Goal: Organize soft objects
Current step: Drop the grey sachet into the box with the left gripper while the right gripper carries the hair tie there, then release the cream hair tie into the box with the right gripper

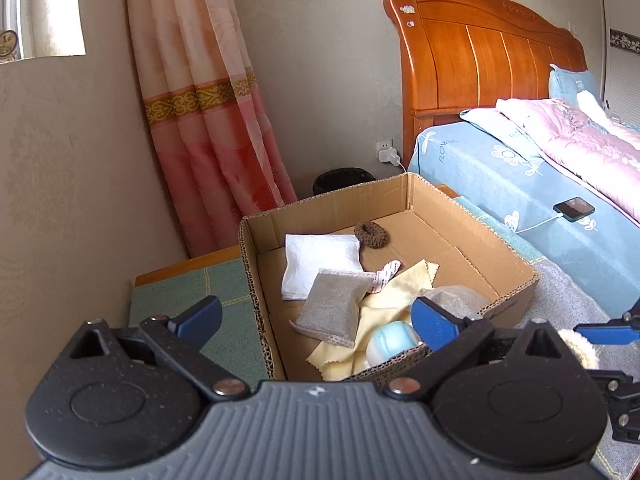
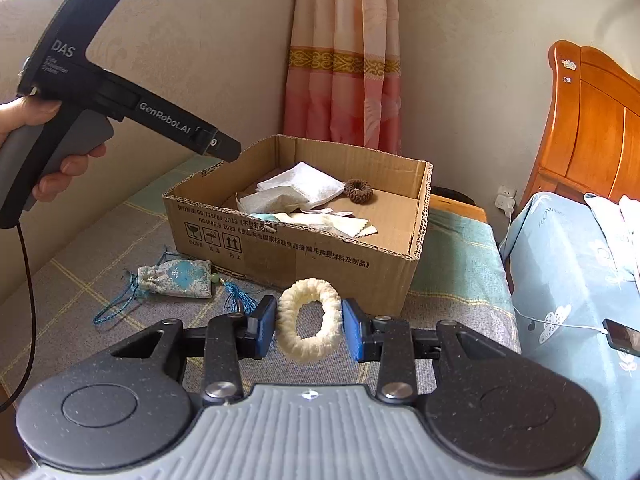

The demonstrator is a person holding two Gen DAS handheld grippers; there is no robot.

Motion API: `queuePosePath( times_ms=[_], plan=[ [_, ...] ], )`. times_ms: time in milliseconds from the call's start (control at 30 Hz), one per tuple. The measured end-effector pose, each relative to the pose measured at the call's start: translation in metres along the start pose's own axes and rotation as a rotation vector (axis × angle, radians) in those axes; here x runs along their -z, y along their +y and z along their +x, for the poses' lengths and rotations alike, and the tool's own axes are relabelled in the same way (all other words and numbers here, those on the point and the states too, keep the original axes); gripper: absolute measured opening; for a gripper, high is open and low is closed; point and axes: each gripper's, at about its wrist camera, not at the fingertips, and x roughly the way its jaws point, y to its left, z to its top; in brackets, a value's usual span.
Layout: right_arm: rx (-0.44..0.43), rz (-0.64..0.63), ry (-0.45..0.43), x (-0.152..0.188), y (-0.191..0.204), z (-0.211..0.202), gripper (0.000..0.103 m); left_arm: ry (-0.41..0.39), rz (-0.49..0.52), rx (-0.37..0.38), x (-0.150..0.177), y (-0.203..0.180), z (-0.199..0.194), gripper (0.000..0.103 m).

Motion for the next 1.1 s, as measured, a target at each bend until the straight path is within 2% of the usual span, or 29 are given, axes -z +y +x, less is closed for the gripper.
queuePosePath(
  times_ms=[133, 300, 433, 533, 800, 833, 867, 900, 967, 1000, 1100],
  plan=[
    [0.001, -0.01, -0.017, -0.013, -0.001, -0.001, 0.041, -0.038, -0.045, -0.061, 0.025, 0.001, -0.032, 0.102],
    [0.003, -0.039, -0.039, -0.04, -0.003, 0.006, 0.041, -0.053, -0.129, -0.049, 0.057, 0.003, -0.051, 0.102],
    [0.023, -0.078, -0.059, -0.074, -0.006, 0.02, 0.041, -0.044, -0.119, -0.074, 0.076, 0.0, -0.06, 0.102],
    [0.044, -0.106, -0.065, -0.099, -0.008, 0.036, 0.041, -0.026, -0.116, -0.059, 0.085, -0.002, -0.064, 0.102],
    [0.104, -0.122, -0.014, -0.144, -0.019, 0.096, 0.043, 0.017, -0.116, -0.069, 0.099, -0.004, -0.067, 0.102],
    [0.104, -0.112, -0.001, -0.147, -0.022, 0.103, 0.045, 0.017, -0.119, -0.071, 0.1, -0.003, -0.067, 0.102],
    [0.107, -0.102, 0.004, -0.148, -0.024, 0.108, 0.053, 0.015, -0.121, -0.071, 0.1, -0.003, -0.067, 0.102],
    [0.118, -0.091, 0.007, -0.149, -0.026, 0.113, 0.069, 0.014, -0.123, -0.068, 0.101, -0.002, -0.068, 0.102],
    [0.138, -0.071, 0.018, -0.148, -0.028, 0.118, 0.086, 0.013, -0.126, -0.062, 0.102, -0.001, -0.068, 0.102],
    [0.144, -0.064, 0.014, -0.146, -0.029, 0.118, 0.09, 0.014, -0.126, -0.061, 0.102, 0.0, -0.068, 0.102],
    [0.143, -0.053, 0.016, -0.138, -0.027, 0.111, 0.091, 0.02, -0.123, -0.06, 0.103, 0.0, -0.066, 0.102]
  ],
)
